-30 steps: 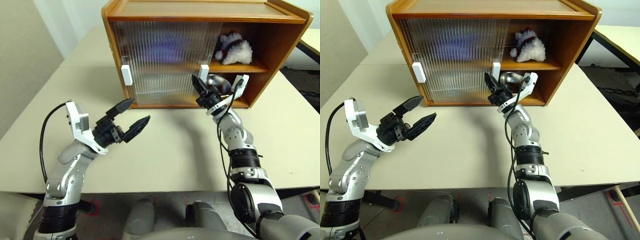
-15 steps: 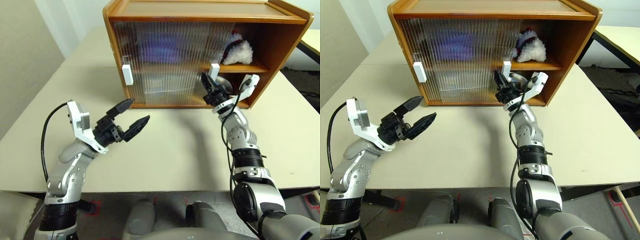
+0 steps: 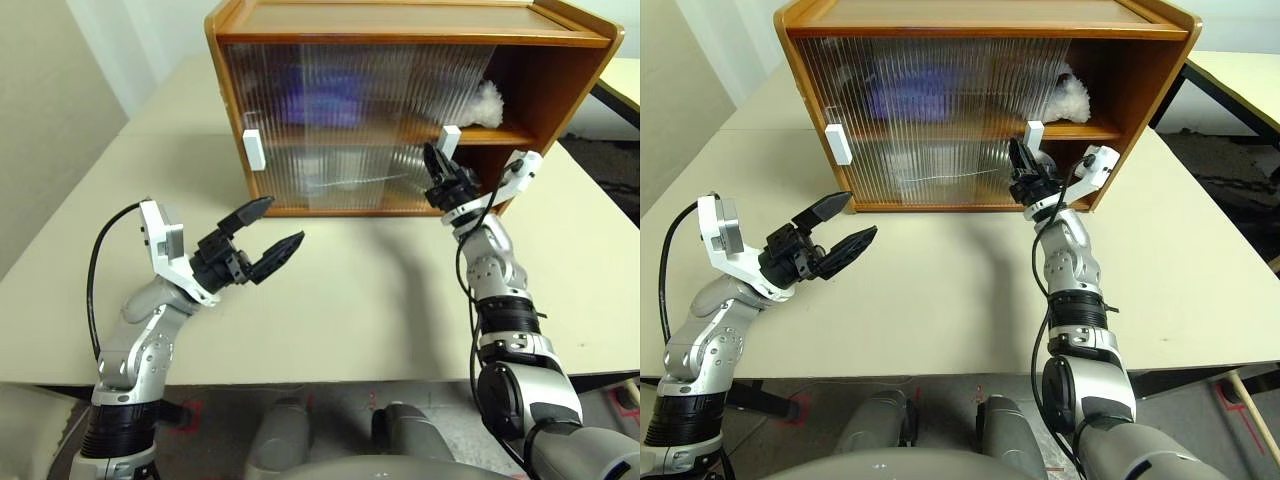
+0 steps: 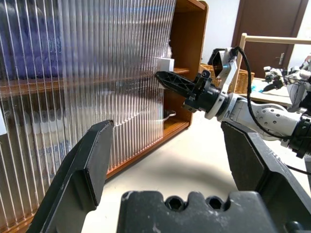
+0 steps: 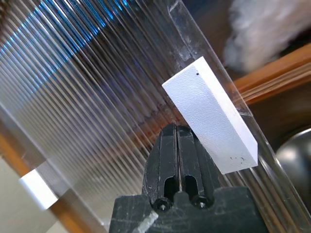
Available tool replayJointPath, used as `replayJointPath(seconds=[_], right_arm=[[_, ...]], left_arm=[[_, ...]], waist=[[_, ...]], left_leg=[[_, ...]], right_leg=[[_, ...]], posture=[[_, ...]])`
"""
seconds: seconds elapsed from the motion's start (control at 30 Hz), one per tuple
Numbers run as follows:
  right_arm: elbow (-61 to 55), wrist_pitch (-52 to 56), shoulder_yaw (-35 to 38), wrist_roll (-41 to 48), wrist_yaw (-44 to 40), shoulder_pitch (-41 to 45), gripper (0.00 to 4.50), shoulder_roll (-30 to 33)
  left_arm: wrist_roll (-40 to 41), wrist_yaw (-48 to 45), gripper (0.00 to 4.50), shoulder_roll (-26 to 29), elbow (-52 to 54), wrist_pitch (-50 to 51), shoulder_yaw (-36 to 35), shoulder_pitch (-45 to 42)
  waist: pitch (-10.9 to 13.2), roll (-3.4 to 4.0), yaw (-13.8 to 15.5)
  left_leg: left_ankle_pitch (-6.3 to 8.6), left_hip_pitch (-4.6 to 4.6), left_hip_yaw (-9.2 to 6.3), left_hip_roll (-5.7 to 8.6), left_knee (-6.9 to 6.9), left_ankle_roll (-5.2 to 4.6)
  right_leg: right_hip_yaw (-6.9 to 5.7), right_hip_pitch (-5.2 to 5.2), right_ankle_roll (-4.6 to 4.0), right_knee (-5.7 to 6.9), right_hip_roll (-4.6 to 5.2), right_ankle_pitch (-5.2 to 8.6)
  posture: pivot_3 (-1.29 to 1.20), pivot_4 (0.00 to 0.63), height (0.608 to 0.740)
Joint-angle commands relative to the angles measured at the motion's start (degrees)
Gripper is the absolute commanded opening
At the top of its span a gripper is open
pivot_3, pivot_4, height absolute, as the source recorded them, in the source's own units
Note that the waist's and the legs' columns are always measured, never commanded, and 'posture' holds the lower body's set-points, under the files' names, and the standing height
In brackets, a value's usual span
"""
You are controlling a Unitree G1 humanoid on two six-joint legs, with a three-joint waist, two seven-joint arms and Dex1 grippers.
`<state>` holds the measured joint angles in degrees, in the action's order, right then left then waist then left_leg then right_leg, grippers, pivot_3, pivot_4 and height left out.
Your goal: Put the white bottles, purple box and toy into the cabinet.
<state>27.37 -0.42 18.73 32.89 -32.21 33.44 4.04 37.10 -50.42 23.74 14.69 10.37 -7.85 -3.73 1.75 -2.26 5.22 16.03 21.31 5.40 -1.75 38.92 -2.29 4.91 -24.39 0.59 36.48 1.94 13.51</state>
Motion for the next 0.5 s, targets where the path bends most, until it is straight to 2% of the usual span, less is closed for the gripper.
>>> replayJointPath(seconds=[0.03, 0.5], right_arm=[[0.6, -3.3, 2.1, -0.4, 1.6, 0.6, 0.02, 1.3], [4.8, -10.3, 5.2, -1.1, 5.7, 1.0, 0.02, 4.0]], left_arm=[[-0.4, -0.3, 4.50, -0.1, -0.8, 0.1, 0.7, 0.1], [-0.4, -0.4, 4.50, 0.3, -1.1, 0.1, 0.1, 0.1]], waist=[[0.0, 0.01, 0.0], [0.0, 0.01, -0.4]], left_leg=[[0.00, 0.00, 0.00, 0.00, 0.00, 0.00], [-0.08, -0.03, 0.03, 0.02, 0.02, -0.02]], right_leg=[[0.00, 0.00, 0.00, 0.00, 0.00, 0.00], [0.04, 0.04, 0.01, -0.02, 0.03, -0.03]], posture=[[0.21, 0.000, 0.740], [0.21, 0.000, 0.740]])
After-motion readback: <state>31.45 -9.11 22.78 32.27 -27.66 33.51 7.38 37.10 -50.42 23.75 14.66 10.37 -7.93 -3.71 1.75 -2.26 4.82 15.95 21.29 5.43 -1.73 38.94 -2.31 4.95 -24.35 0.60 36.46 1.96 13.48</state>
